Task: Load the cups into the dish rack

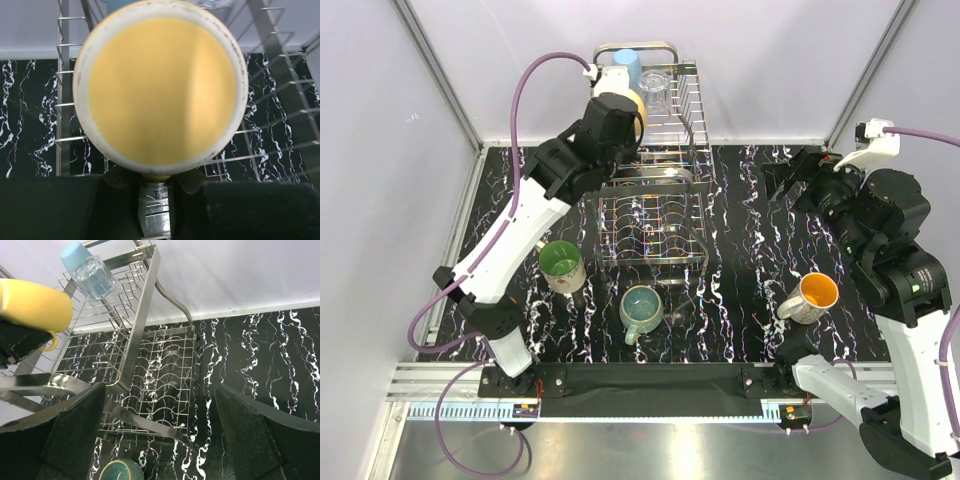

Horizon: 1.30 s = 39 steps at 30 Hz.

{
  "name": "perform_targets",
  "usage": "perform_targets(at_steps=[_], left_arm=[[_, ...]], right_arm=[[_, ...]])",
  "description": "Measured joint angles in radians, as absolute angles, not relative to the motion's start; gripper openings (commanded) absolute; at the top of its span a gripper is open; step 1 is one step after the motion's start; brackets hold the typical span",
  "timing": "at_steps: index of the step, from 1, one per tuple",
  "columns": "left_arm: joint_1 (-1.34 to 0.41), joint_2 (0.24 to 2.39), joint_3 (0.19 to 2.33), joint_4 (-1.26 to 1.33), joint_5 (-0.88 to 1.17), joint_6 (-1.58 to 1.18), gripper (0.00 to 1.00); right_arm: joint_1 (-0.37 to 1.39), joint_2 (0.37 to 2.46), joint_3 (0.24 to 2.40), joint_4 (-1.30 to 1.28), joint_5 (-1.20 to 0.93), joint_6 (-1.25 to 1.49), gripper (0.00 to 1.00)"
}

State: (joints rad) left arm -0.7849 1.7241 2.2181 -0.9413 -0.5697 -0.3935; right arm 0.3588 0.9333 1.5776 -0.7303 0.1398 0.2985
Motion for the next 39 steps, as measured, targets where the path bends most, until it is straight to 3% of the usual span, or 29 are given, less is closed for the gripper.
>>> perform_targets(at_steps=[12,14,20,28,39], left_arm=[[-0.68,1.767,2.22,-0.957,-0.414,-0.504,0.0],[-0.679,1.772,2.22,-0.958,-0.408,-0.51,0.09],[-0.677,1.789,2.219,-0.95,-0.402,-0.522,0.19],[-0.677,1.789,2.219,-0.926,-0.403,-0.524,0.54],[-0.677,1.789,2.214,-0.911,-0.398,-0.525,0.59]], right_arm=[[0.359,0.921,1.519,-0.731,0.136,0.31,0.97],[0.359,0.921,1.512,-0.73,0.133,0.314,0.97],[0.359,0.909,1.494,-0.73,0.13,0.323,0.98],[0.359,0.895,1.469,-0.73,0.129,0.333,0.97],[0.359,0.893,1.443,-0.728,0.121,0.336,0.97]])
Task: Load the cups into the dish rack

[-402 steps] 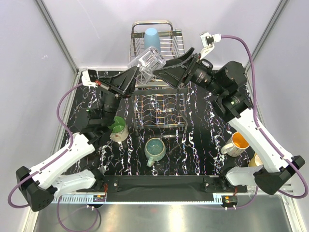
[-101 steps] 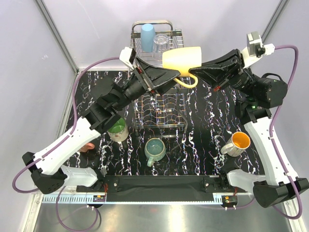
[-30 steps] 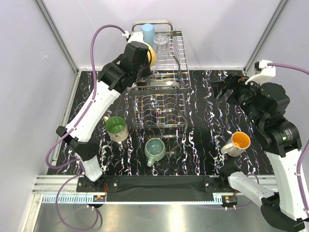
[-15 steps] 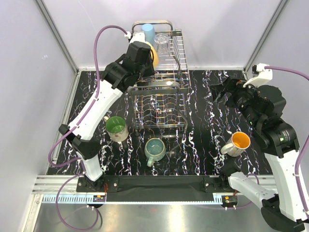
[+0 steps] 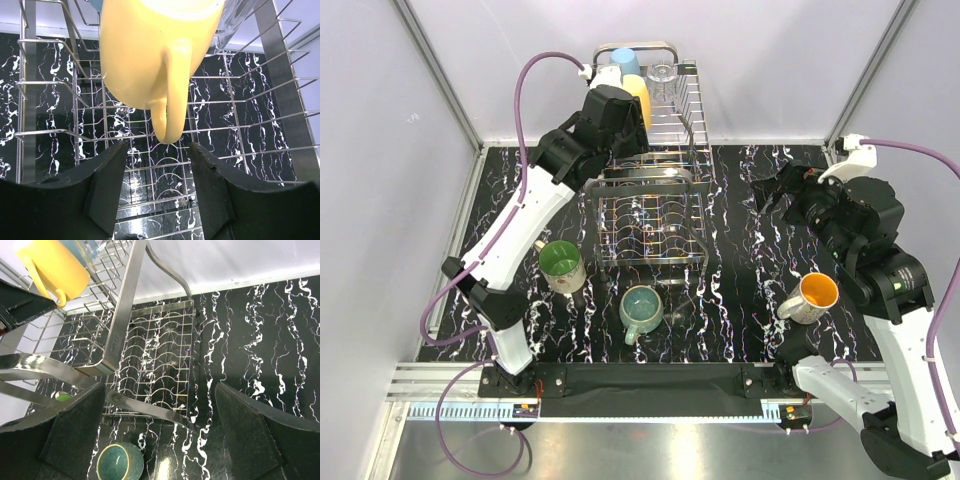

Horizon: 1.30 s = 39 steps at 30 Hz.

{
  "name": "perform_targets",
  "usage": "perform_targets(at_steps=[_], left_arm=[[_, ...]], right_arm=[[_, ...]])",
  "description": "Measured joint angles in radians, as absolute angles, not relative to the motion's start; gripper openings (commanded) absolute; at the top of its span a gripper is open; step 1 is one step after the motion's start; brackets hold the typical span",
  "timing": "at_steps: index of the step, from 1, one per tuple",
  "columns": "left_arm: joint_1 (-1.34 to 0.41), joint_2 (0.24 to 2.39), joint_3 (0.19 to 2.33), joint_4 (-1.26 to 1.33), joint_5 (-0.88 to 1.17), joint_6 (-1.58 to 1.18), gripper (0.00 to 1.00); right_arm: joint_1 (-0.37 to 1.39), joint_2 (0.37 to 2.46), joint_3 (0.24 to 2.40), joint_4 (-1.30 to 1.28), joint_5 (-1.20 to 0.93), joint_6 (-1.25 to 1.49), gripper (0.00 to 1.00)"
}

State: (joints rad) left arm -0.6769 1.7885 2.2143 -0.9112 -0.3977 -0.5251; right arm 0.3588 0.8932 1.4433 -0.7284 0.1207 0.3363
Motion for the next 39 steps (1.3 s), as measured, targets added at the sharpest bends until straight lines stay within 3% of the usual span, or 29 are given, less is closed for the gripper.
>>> perform_targets(at_steps=[6,16,23,31,39], left_arm=[[-0.677,1.739,2.168,-0.894,-0.374,-0.529,0.59],[-0.674,1.459,2.054,-0.837,-0.318,-0.526,0.61],[-0.674,1.272,1.938,-0.854,-0.417,-0.493,0.63],[-0.632,1.035,1.541,-1.003,-0.689,-0.56,0.66],[-0.409,0.955,1.181,-1.12,-0.664,-0.677,0.68]], right_arm=[[0.359,0.893,1.425,-0.727,0.112,0.337,0.97],[0.359,0.893,1.383,-0.707,0.08,0.363,0.97],[0.359,0.919,1.364,-0.7,0.04,0.38,0.98],[0.359,0.937,1.373,-0.728,0.015,0.386,0.99],[0.359,1.0,1.478,-0.88,0.001,0.38,1.0]])
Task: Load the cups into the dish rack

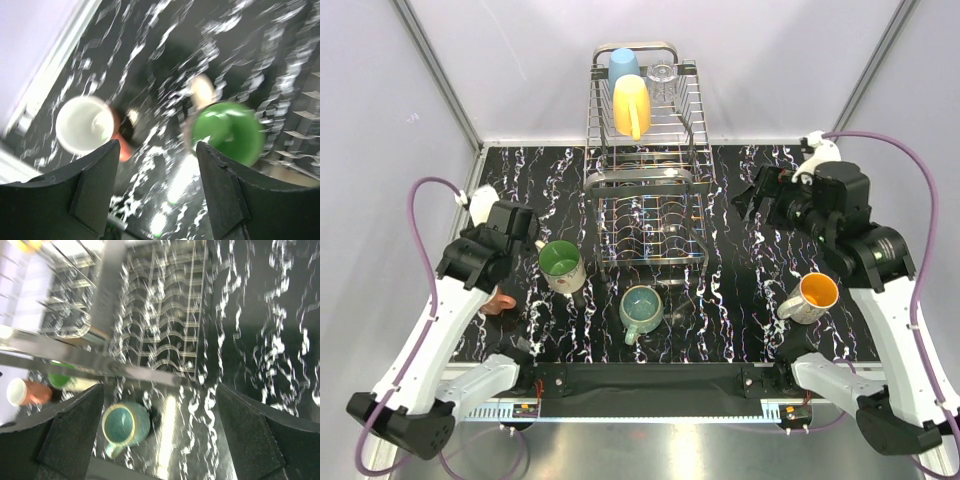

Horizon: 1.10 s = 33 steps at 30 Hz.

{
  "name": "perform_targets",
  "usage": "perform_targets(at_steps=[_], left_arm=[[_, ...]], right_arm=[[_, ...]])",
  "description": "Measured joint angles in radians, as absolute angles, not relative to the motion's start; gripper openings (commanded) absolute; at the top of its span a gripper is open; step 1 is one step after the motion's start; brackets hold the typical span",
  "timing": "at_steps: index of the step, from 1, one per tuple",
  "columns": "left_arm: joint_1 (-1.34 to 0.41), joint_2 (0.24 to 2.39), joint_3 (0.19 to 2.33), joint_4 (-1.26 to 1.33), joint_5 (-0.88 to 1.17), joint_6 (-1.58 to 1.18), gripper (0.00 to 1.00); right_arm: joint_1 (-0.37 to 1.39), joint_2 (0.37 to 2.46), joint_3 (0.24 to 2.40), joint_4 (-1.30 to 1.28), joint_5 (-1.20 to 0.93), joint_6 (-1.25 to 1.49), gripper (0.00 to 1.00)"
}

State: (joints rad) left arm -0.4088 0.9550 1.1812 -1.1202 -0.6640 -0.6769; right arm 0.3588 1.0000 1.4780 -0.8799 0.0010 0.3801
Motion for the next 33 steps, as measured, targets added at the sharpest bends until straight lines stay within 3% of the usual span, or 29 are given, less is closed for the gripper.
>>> perform_targets(at_steps=[6,9,20,33], left_arm=[[-0.265,0.982,1.05,-1.14,-0.561,-0.733,0.69],[-0.231,0.986,1.037,-1.159,-0.543,-0.756,0.81],[-0.111,1.018,0.982,-1.138,-0.549,-0.774,0.83],[0.061,1.143,0.881,-0.97,-0.499,-0.741,0.8]], right_arm=[[0.359,1.047,1.436,-0.98,-0.05,0.35,1.0],[0.359,1.049,1.407,-1.024,-0.046,0.342,1.0],[0.359,1.069,1.381,-1.1,0.152,0.361,1.0],[0.359,1.008,1.37,-1.102,0.115,0.319,1.0]])
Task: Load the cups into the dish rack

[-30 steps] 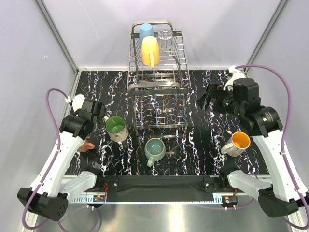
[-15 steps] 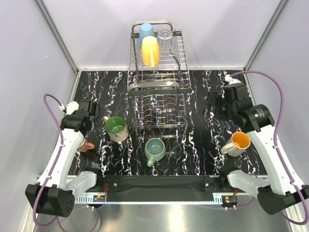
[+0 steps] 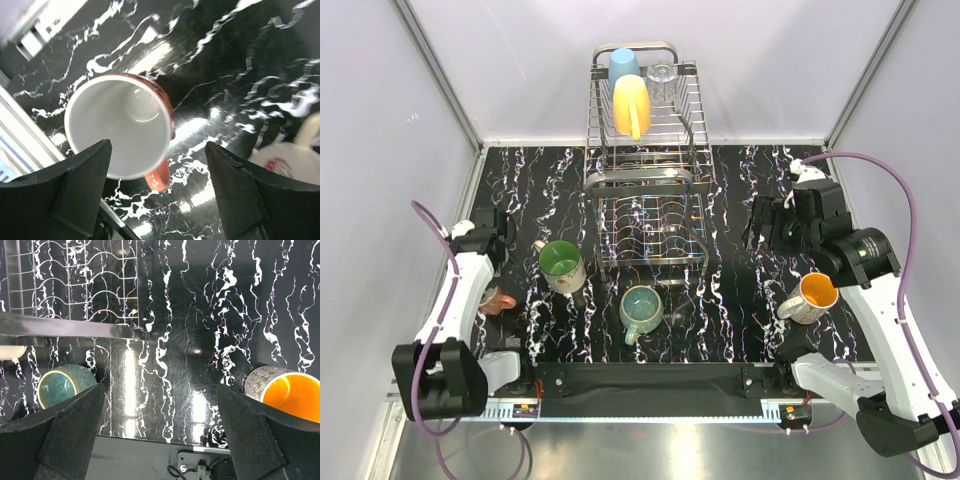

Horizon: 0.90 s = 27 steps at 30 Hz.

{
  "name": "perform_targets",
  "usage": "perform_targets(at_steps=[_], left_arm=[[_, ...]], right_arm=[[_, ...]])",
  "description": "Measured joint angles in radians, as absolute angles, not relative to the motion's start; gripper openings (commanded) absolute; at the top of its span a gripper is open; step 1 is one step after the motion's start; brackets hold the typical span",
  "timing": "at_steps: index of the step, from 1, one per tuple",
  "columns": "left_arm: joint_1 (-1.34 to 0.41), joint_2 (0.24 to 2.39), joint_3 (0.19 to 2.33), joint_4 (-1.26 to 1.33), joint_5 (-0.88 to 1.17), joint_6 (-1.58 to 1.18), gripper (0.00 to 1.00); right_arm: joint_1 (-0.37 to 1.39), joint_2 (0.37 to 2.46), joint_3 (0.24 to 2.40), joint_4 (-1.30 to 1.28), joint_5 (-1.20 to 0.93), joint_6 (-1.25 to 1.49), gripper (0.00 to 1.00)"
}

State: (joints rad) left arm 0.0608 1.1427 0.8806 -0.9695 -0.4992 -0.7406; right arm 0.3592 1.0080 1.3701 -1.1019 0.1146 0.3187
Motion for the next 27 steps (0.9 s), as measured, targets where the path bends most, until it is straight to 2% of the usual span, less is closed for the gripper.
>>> perform_targets(at_steps=[12,17,19,20,23,25,27], left_arm=[[0.19,1.24,0.788,-0.846,-0.4,-0.784,0.66],[0.196,1.242,0.778,-0.82,-0.387,-0.792,0.49],[0.199,1.242,0.776,-0.817,-0.386,-0.794,0.45],[0.2,1.241,0.776,-0.817,-0.386,-0.793,0.38],[0.205,1.24,0.776,-0.816,-0.387,-0.795,0.26],[0.207,1.24,0.776,-0.812,-0.385,-0.79,0.08],[0.208,1.24,0.776,-0.813,-0.382,-0.789,0.0]], right_arm=[[0.359,0.97,1.357,-1.096,0.057,0.291,1.0],[0.359,0.97,1.349,-1.093,0.057,0.291,1.0],[0.359,0.97,1.348,-1.093,0.058,0.291,1.0],[0.359,0.97,1.348,-1.094,0.058,0.291,1.0],[0.359,0.97,1.348,-1.094,0.059,0.291,1.0],[0.359,0.97,1.348,-1.094,0.059,0.291,1.0],[0.359,0.971,1.348,-1.095,0.06,0.291,1.0]])
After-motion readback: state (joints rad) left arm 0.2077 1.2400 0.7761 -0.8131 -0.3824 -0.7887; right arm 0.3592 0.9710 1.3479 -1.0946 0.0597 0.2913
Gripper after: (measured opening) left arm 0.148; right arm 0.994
